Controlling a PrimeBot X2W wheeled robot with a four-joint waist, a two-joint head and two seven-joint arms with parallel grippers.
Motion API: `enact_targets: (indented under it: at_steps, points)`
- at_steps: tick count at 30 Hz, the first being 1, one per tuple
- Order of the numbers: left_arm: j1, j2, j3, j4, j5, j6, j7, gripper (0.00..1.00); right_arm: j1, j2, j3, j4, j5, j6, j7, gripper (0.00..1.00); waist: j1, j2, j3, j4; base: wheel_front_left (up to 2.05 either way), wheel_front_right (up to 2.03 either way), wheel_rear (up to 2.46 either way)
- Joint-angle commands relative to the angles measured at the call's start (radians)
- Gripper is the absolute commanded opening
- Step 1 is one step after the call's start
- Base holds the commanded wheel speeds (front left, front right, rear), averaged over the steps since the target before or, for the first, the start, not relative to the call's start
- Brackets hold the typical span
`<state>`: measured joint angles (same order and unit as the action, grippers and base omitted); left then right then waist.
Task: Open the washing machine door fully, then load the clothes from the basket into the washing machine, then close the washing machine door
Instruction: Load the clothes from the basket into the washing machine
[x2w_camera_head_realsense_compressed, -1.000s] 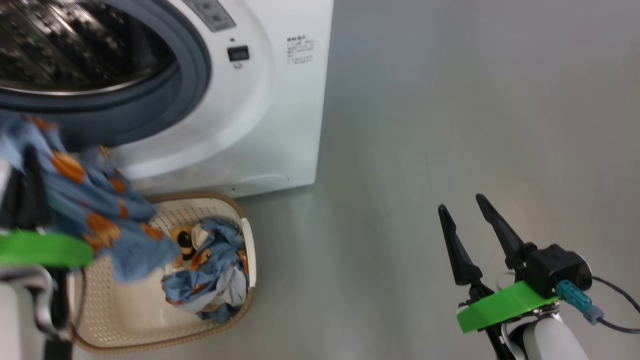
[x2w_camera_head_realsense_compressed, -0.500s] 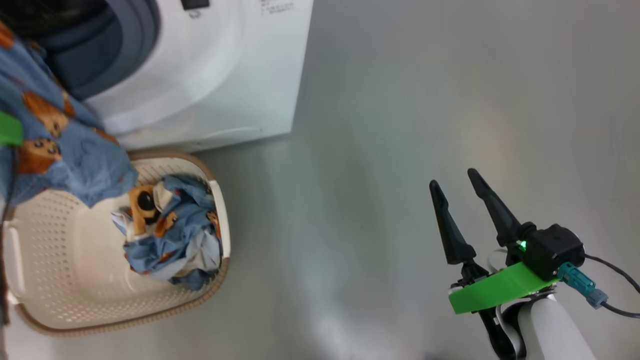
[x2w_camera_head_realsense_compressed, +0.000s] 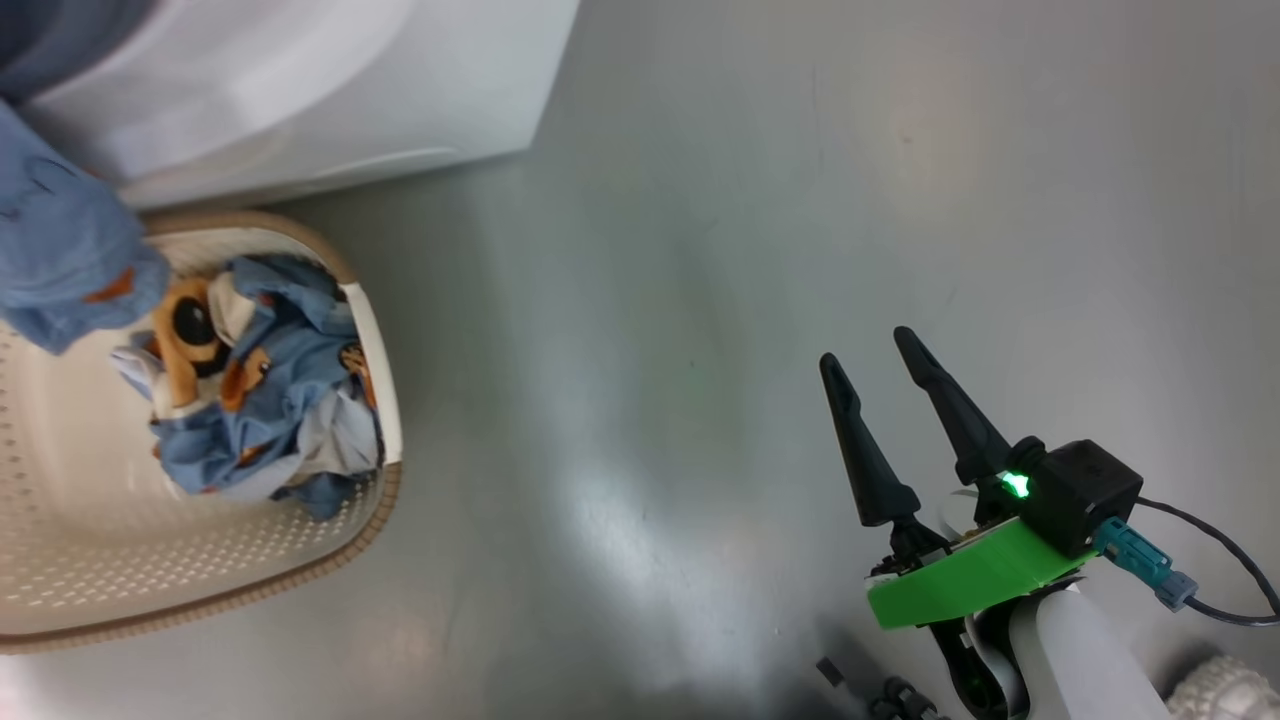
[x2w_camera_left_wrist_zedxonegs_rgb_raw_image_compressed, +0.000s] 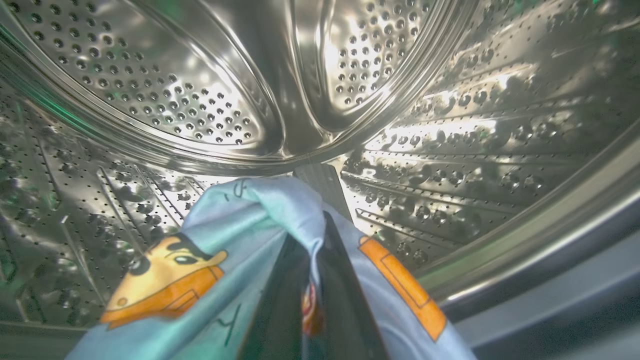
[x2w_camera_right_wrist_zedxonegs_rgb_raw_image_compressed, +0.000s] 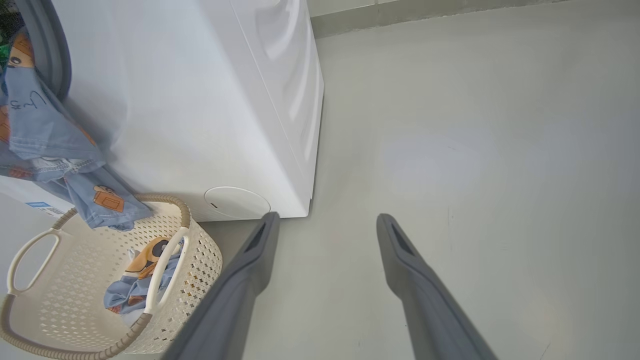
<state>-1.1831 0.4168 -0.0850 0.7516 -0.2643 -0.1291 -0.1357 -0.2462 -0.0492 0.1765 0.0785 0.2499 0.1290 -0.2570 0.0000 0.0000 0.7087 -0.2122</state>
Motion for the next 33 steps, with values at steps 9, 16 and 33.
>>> enact_targets:
  at_steps: [9, 16, 33]
  points:
    - [-0.206, 0.1, -0.089, 0.058, 0.029, -0.001, -0.033, 0.0, 0.043, -0.001, 0.048, -0.034, 0.041, 0.002, -0.005, 1.0, 0.0, 0.0, 0.111, -0.05, 0.0, 0.0, 0.0]
    - [-0.272, 0.099, -0.114, -0.003, 0.088, 0.03, -0.124, 0.0, 0.043, -0.001, 0.069, -0.038, 0.058, 0.002, -0.005, 1.0, 0.0, 0.0, 0.121, -0.057, 0.0, 0.0, 0.0]
    - [-0.163, 0.083, -0.074, -0.031, 0.081, 0.029, -0.126, 1.0, 0.02, -0.001, 0.054, -0.019, 0.052, 0.002, -0.005, 1.0, 0.0, 0.0, 0.09, -0.025, 0.0, 0.0, 0.0]
